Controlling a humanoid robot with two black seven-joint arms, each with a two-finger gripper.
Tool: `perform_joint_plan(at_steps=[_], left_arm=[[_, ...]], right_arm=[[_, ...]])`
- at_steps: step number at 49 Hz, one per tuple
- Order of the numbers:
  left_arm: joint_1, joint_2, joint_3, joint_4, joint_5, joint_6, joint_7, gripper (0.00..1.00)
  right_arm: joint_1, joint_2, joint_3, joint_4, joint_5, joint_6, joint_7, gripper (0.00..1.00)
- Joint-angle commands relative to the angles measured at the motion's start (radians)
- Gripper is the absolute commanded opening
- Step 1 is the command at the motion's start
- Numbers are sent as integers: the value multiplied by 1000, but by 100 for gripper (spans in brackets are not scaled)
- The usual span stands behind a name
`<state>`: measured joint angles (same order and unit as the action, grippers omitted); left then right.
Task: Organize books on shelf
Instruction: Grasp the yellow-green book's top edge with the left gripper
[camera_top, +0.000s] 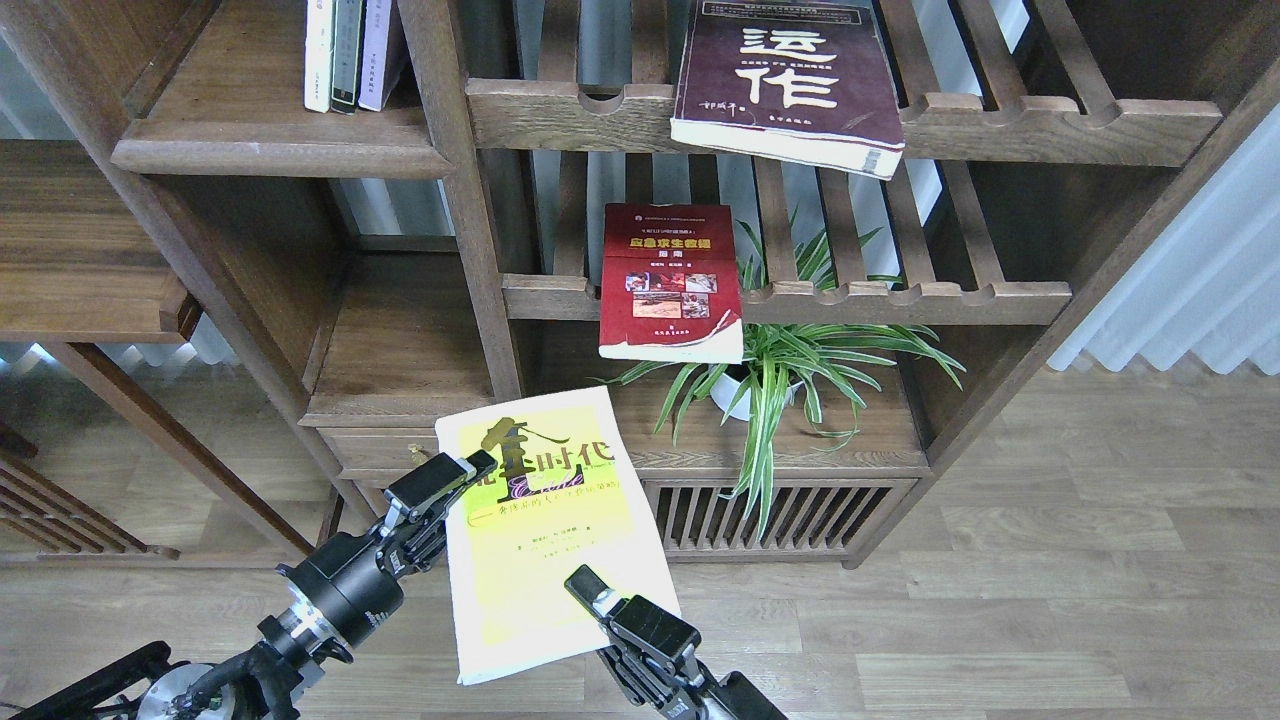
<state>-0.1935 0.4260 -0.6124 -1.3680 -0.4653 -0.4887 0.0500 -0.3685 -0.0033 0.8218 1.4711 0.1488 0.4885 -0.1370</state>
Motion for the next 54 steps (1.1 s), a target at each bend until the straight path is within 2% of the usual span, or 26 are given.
perform_joint_plan(at_steps=[1, 23, 54], left_arm=[[-1, 22, 9, 0, 1, 0, 4, 6], [2, 123, 11, -5, 4, 0, 11, 5], [6, 151, 11, -6, 10, 0, 13, 5]], right_arm=[[0, 2, 4, -6, 0, 0, 0, 5], [66, 3, 36, -123, 5, 0, 2, 7], [100, 3, 36, -184, 3, 0, 4, 11]])
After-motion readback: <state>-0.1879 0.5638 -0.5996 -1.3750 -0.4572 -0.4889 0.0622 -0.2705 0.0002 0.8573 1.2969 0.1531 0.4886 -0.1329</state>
